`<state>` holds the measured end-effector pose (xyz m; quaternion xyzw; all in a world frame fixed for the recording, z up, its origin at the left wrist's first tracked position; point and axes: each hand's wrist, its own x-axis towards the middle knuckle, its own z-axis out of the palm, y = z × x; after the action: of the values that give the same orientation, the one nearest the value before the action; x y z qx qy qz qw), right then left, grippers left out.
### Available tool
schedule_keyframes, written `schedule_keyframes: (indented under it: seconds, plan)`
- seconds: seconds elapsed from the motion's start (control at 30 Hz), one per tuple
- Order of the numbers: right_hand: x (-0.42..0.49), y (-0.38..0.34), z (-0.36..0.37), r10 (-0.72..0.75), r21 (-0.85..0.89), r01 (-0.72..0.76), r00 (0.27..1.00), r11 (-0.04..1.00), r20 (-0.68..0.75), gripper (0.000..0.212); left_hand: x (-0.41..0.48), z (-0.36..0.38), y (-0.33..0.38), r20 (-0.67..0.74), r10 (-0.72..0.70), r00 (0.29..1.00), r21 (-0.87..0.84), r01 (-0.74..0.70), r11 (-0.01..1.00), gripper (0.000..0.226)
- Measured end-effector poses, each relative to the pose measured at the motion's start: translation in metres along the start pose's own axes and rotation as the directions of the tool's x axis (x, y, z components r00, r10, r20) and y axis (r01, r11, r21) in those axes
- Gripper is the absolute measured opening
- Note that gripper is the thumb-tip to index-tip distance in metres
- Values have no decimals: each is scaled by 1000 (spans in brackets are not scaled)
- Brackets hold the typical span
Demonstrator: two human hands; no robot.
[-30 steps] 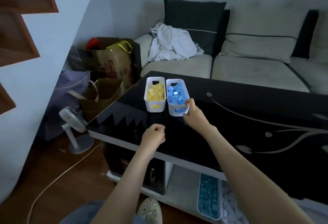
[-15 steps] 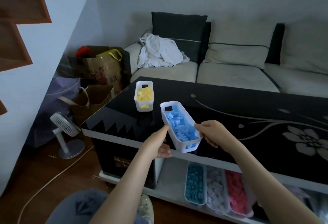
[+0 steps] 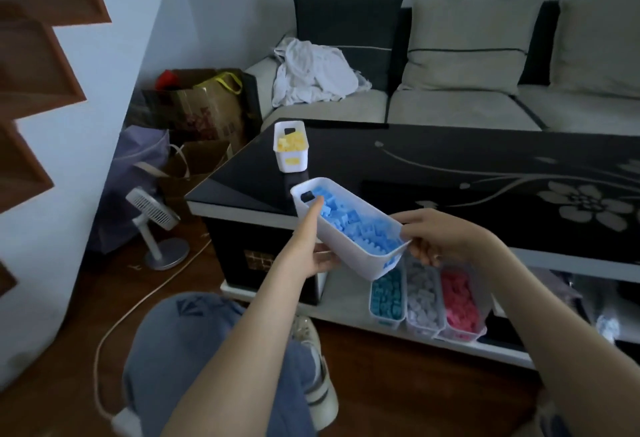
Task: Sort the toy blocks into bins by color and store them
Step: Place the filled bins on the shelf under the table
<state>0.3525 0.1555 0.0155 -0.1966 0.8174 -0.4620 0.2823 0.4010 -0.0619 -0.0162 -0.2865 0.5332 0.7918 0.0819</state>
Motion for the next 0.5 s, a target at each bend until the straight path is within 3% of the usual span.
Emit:
schedule_keyframes:
  seconds: [0.1,0.3,0.37,0.5]
  plan:
    - [-6,0,17,-5,-62,12,994,998,113,50,-9,-11,-24,-100,13,995,-120,-25,993,64]
    - [-5,19,44,156,-128,-125,949,984,272,52,-16,-28,-70,-163,-83,983,-201,49,978,57]
    - [-5,33,48,173,-83,-156,947,984,271,53,-14,-28,-79,-141,-101,985,-218,68,974,56]
    - [-2,66,66,174,-28,-172,977,985,122,53,6,-14,-95,-182,-114,977,-215,73,974,60]
